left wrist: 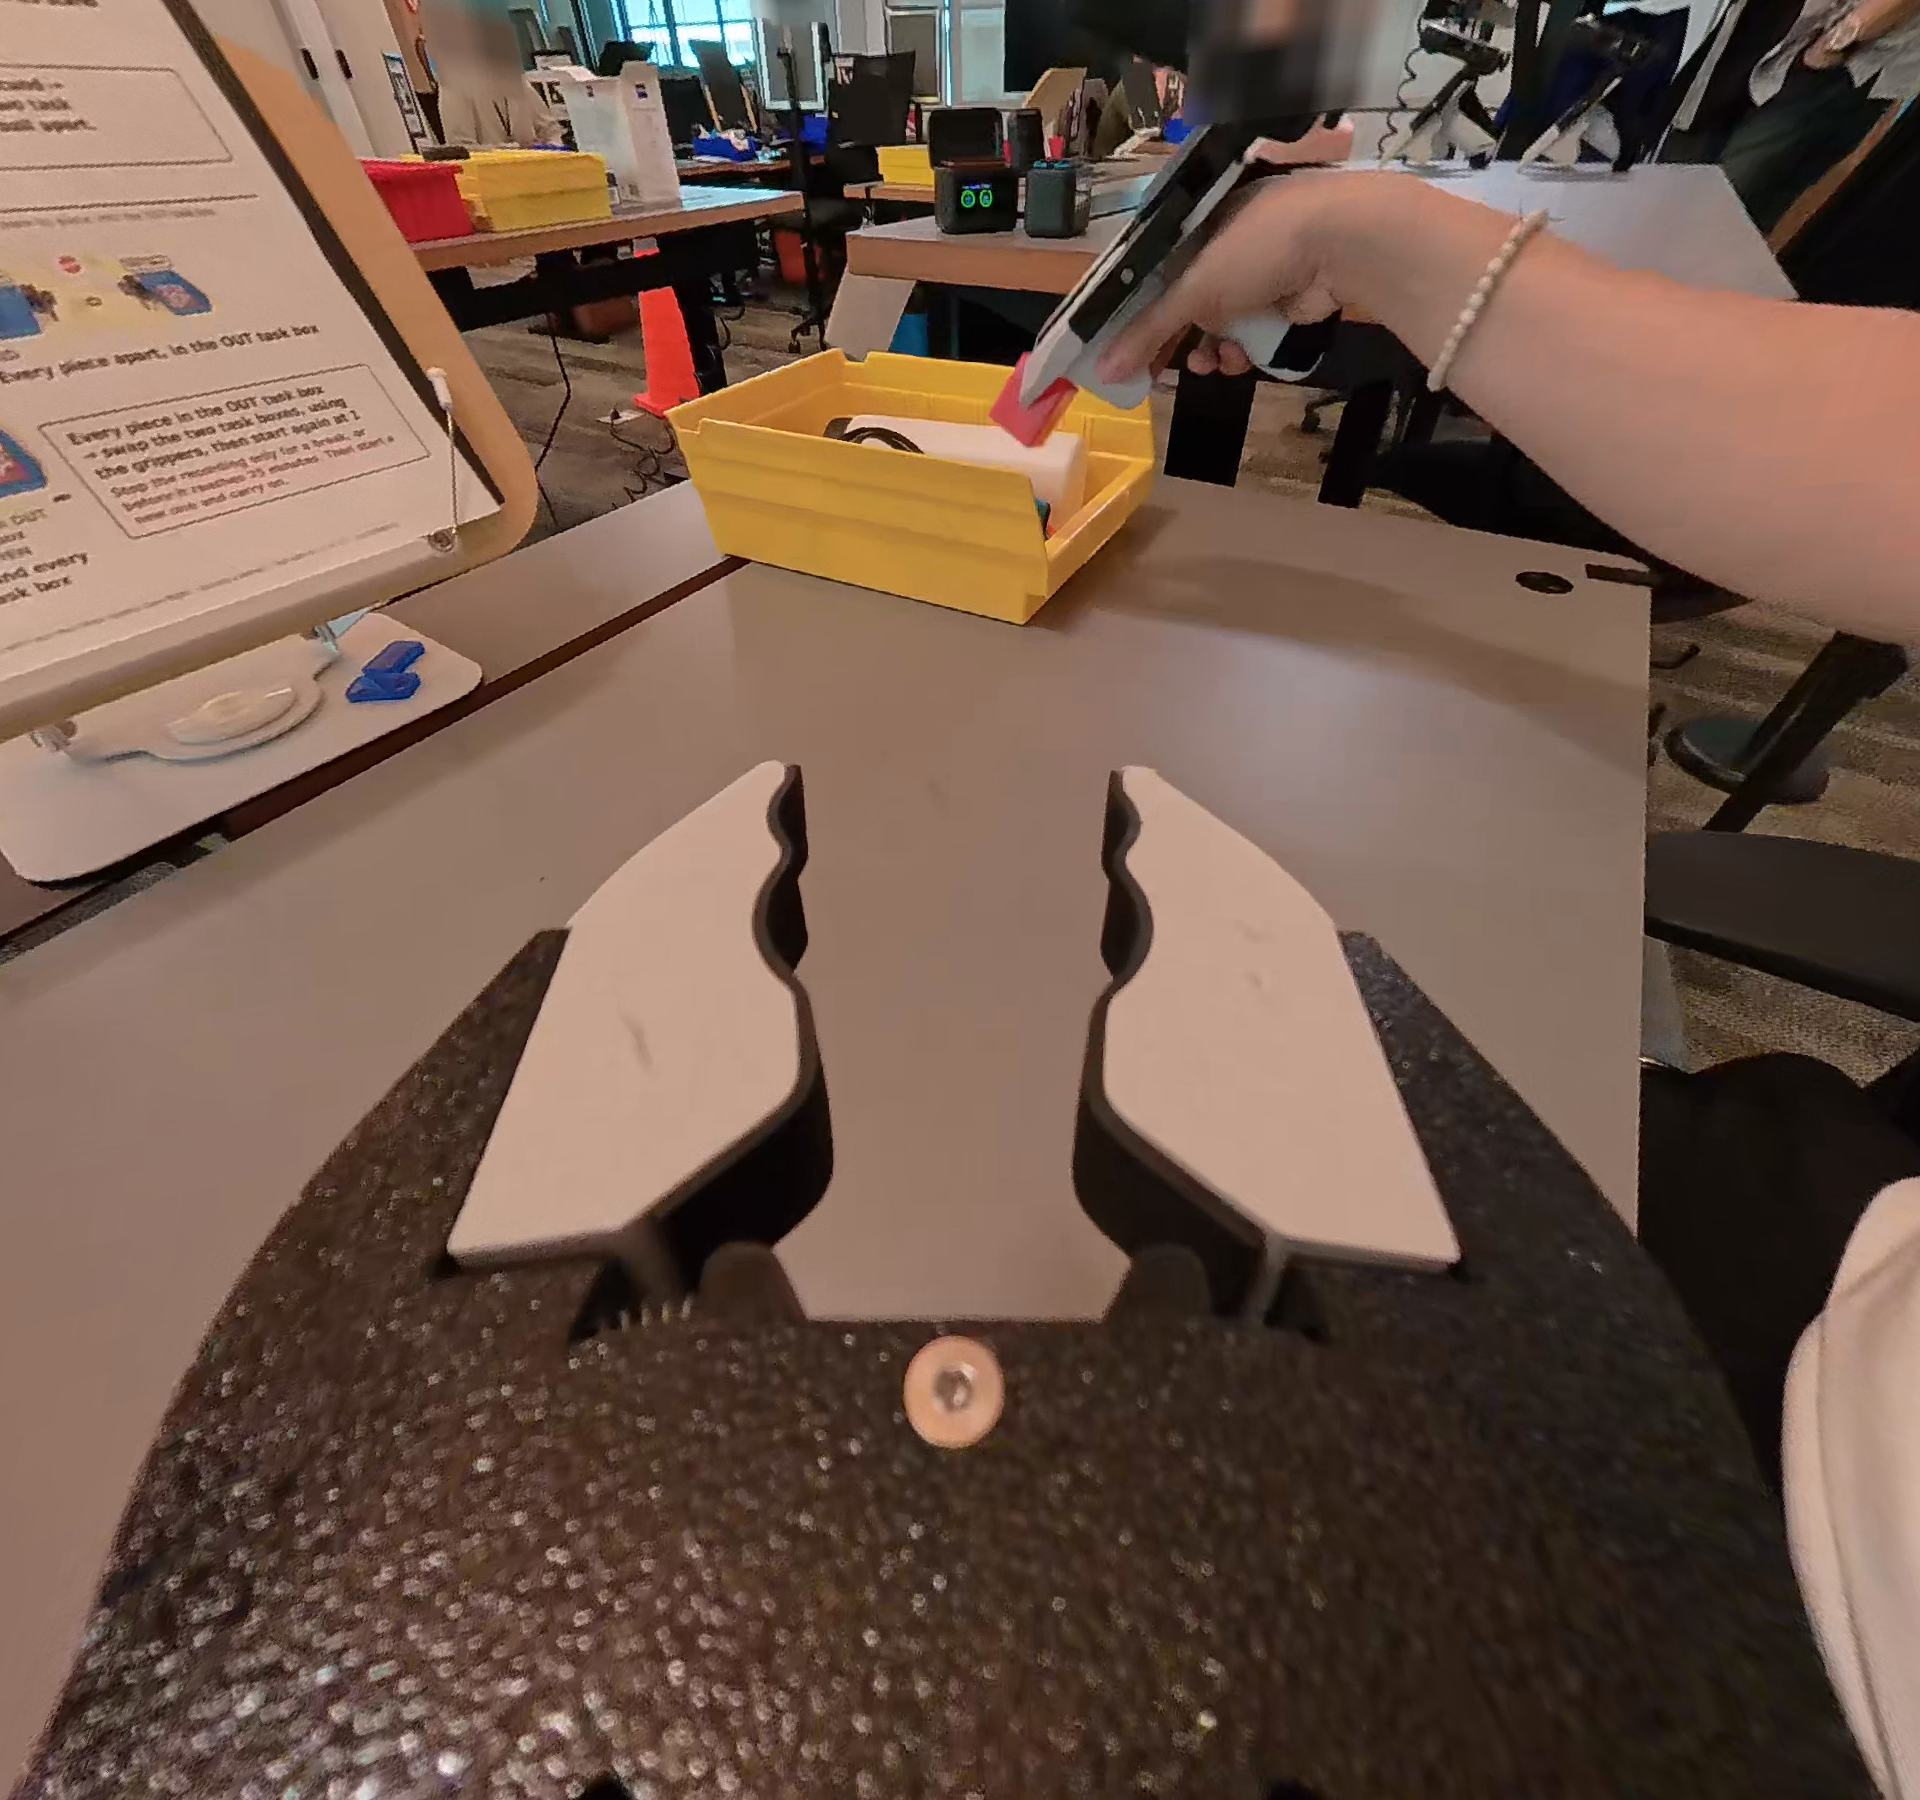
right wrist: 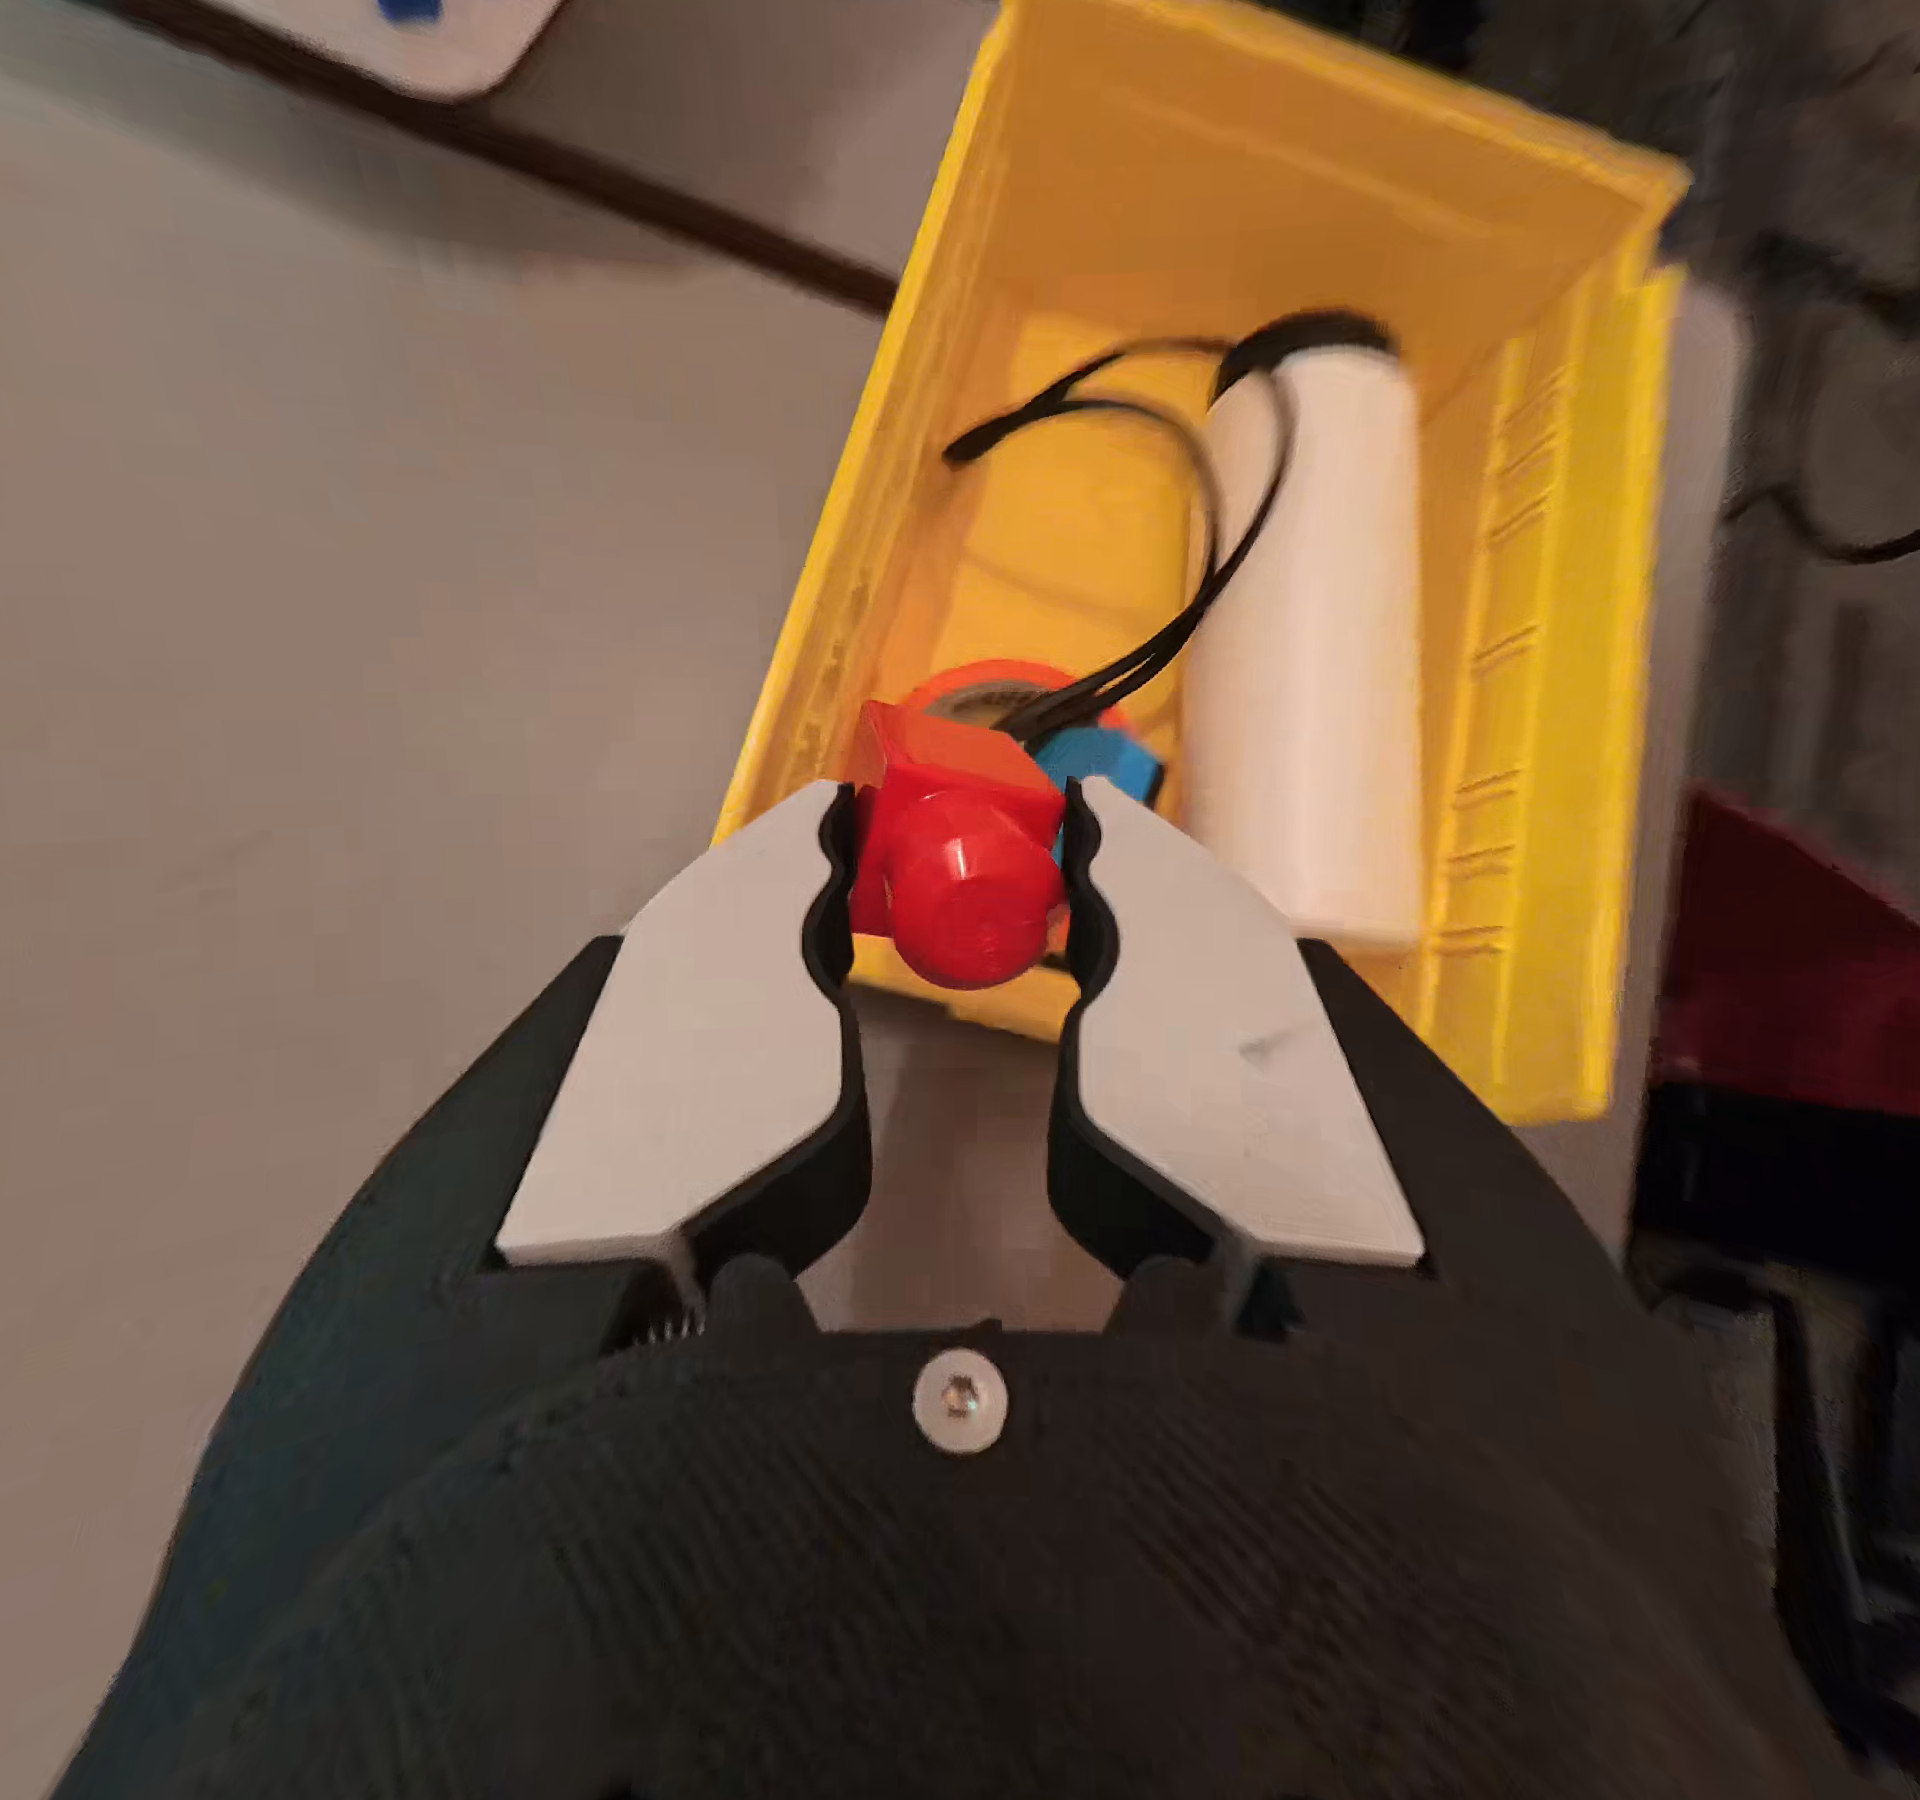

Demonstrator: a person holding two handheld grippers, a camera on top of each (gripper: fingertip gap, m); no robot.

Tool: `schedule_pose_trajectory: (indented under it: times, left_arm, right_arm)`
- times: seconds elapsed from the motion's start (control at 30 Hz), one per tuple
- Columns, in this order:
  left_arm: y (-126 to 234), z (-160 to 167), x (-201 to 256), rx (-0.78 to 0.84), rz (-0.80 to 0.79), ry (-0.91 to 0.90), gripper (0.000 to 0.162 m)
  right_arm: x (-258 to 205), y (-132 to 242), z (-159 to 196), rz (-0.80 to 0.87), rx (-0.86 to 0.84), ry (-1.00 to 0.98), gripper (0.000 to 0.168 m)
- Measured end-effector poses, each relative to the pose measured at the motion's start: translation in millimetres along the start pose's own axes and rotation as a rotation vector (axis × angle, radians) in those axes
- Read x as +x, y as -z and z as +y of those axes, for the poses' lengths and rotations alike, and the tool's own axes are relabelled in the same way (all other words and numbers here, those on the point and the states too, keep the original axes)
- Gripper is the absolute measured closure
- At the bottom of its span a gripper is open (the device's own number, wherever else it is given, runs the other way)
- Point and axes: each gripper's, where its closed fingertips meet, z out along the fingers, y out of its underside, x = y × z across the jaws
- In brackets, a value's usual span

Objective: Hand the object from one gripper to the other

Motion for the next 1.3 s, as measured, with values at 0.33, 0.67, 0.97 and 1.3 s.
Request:
schedule_pose_trajectory:
  times: [0.33, 0.67, 0.97, 1.3]
  left_arm:
    - [23.5, 3.3, -21.6, -0.018, -0.063, -0.018, 0.109]
    - [58.4, 5.3, -60.9, 0.036, -0.156, 0.105, 0.111]
    - [128.5, 21.4, -141.8, 0.070, -0.461, 0.312, 0.115]
    - [193.3, 53.6, -236.4, -0.228, -0.686, 0.357, 0.117]
  right_arm:
    - [0.6, -44.4, 35.2, -0.003, -0.379, 0.049, 0.130]
    - [11.6, -51.7, 42.7, 0.091, -0.370, 0.045, 0.099]
    - [-12.2, 23.4, -12.7, 0.159, 0.091, 0.080, 0.063]
    - [-195.7, 43.3, 0.0, -0.286, 0.438, 0.143, 0.065]
